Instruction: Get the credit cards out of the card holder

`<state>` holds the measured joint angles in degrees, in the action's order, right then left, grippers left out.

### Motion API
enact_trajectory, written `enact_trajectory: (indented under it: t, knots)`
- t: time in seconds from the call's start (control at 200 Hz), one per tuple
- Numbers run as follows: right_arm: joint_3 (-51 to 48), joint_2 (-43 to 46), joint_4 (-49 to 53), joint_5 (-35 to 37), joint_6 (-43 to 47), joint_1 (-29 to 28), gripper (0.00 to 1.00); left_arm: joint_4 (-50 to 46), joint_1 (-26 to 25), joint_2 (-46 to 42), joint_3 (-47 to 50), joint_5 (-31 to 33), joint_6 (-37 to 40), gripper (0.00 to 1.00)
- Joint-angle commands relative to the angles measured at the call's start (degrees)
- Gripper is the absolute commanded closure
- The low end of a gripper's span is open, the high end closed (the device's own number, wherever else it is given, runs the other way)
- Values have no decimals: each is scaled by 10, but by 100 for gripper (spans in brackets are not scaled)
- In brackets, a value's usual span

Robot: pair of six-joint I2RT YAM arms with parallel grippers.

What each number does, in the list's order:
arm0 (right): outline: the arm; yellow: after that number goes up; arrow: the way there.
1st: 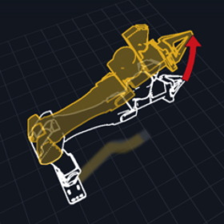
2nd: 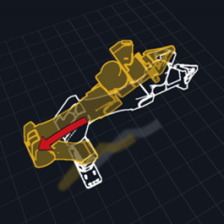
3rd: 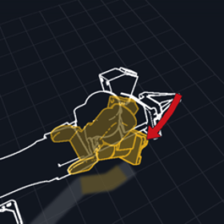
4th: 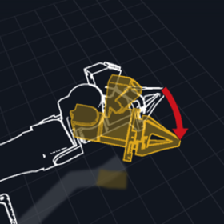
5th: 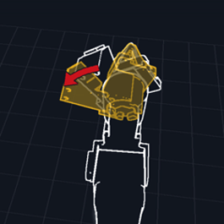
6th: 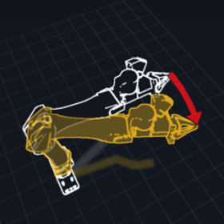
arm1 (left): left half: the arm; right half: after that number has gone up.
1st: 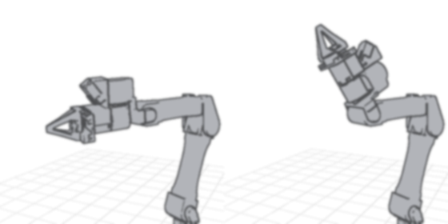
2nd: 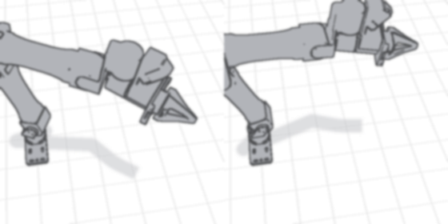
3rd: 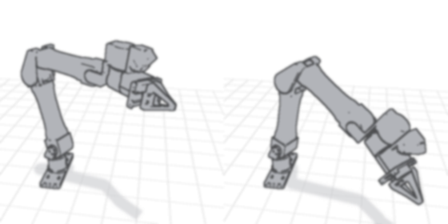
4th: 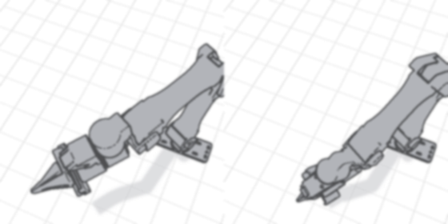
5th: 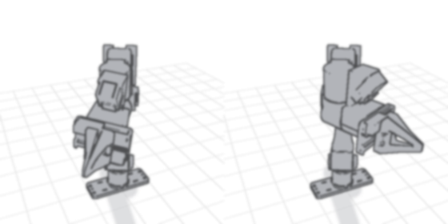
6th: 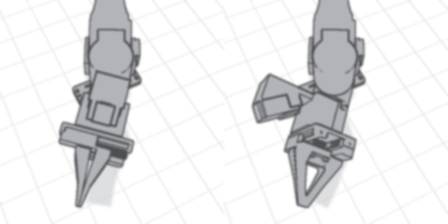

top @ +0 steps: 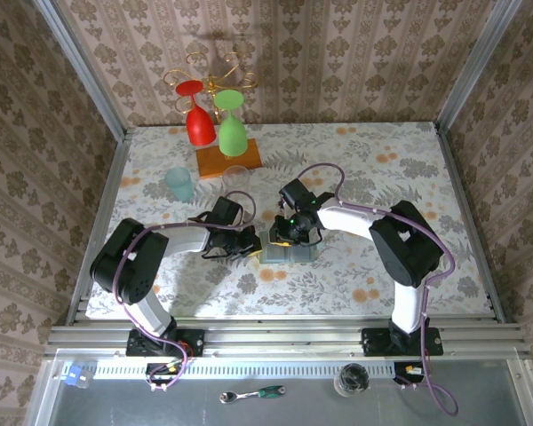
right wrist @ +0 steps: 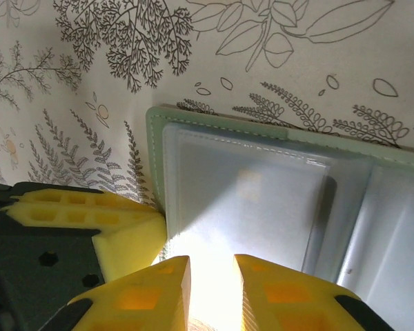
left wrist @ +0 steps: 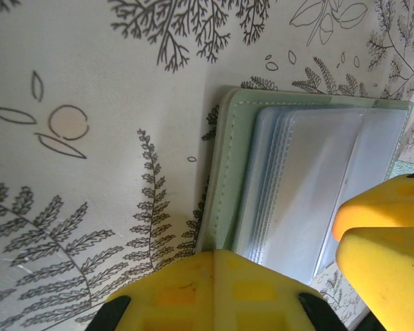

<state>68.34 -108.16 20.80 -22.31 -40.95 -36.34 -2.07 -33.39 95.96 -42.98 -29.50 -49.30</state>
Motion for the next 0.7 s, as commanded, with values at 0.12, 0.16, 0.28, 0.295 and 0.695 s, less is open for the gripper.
enact_trajectory:
  t: [0.12,0.16,0.28,0.295,0.695]
  knots:
    - [-6,-18,2,-8,-14,-4,74,-4,1,14,6,-3,-3,97]
    - [-6,-19,5,-6,-14,-4,74,-4,1,14,6,-3,-3,97]
    - [-6,-26,10,-5,-14,-4,72,-5,1,15,5,-4,-3,97]
    - [-7,-26,11,-4,-14,-4,72,-6,1,16,4,-4,-3,97]
    - [-7,-3,57,56,-3,-4,71,-13,2,18,4,-2,-1,97]
